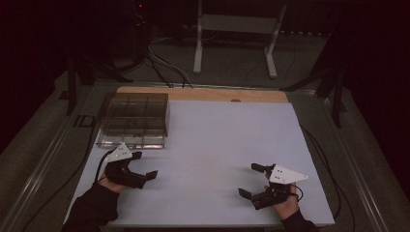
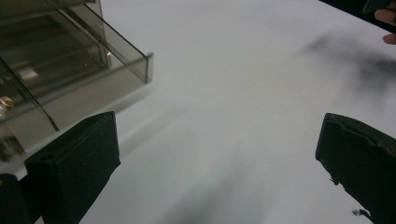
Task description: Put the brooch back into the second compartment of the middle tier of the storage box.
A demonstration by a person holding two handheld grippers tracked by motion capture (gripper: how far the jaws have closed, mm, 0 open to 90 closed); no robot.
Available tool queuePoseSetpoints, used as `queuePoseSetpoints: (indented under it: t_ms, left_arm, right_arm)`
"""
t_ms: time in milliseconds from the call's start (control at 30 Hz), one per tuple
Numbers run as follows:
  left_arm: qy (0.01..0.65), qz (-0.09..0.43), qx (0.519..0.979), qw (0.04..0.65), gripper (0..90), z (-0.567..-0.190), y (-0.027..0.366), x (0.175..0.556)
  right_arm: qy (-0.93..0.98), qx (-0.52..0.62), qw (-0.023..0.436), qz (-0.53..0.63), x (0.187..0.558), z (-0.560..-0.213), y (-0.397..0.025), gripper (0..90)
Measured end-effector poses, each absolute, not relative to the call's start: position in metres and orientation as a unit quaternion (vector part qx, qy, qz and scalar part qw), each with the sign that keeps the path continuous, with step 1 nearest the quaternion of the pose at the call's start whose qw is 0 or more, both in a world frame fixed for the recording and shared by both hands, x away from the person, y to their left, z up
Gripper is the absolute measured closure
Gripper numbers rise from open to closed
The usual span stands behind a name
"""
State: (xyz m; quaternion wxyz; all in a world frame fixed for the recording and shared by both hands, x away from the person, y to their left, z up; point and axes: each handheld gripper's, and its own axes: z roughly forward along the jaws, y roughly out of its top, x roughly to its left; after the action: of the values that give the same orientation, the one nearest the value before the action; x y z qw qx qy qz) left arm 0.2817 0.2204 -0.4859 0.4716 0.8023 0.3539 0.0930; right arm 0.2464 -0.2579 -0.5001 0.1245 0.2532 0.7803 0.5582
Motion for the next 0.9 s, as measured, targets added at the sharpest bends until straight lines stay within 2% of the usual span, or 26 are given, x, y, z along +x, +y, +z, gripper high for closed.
queuePoseSetpoints:
  t_ms: [367,667,900]
  left_arm:
    - [0.364,0.097,0.798,0.471,0.4,-0.501,0.225,0.266]
    - [0.369,0.153,0.793,0.461,0.4,-0.506,0.232,0.248]
    - [0.381,0.152,0.781,0.472,0.4,-0.506,0.238,0.243]
  right_arm:
    - [0.782,0.254,0.122,0.557,0.247,-0.501,-0.257,0.0]
    - [0.783,0.254,0.120,0.555,0.248,-0.502,-0.257,0.0]
    - [0.784,0.251,0.119,0.555,0.248,-0.502,-0.256,0.0]
